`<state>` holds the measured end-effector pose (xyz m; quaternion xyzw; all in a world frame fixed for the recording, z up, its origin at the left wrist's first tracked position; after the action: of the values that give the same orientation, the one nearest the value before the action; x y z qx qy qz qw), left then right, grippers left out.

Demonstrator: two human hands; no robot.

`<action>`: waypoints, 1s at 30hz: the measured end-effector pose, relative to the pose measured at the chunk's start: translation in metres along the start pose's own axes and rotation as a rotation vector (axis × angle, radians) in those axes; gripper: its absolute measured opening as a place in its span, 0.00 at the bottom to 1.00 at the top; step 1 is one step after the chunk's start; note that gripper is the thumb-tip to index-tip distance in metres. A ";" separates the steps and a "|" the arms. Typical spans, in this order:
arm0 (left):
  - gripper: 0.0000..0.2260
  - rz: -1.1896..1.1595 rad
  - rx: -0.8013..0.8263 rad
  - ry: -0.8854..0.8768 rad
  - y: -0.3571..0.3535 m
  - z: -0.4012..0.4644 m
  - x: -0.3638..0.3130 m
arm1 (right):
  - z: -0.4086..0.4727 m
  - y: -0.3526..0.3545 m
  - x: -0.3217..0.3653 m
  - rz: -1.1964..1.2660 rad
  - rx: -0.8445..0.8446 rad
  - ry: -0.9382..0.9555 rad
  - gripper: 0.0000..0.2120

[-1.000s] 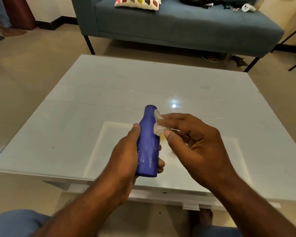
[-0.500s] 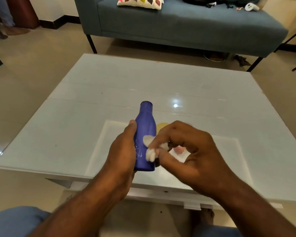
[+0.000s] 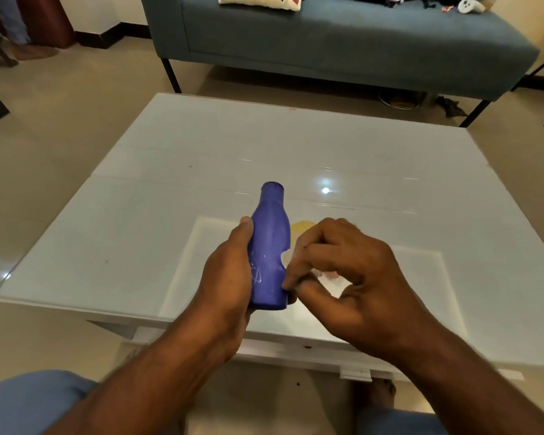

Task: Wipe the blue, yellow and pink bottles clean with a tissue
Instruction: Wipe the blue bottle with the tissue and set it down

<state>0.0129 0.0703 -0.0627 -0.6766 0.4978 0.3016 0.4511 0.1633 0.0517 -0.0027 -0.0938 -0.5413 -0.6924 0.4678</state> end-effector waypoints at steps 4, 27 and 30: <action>0.18 -0.021 0.121 0.068 -0.006 -0.003 0.005 | 0.003 0.005 -0.006 0.032 -0.110 -0.067 0.08; 0.17 0.044 0.168 0.124 -0.011 -0.002 0.007 | -0.001 0.010 -0.028 0.253 -0.286 -0.415 0.10; 0.17 0.091 0.179 0.142 -0.010 -0.002 0.011 | 0.000 0.009 -0.021 0.261 -0.261 -0.355 0.17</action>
<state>0.0261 0.0655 -0.0679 -0.6300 0.5837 0.2274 0.4590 0.1816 0.0632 -0.0104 -0.3424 -0.5042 -0.6630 0.4347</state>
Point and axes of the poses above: each hand's wrist, its own z-axis towards the middle knuckle, its own y-axis out of the back of the hand, x = y × z, the point moved 5 cm from there along z, towards the middle knuckle, and after that the axes turned 2 degrees about z, right-handed, at the moved point
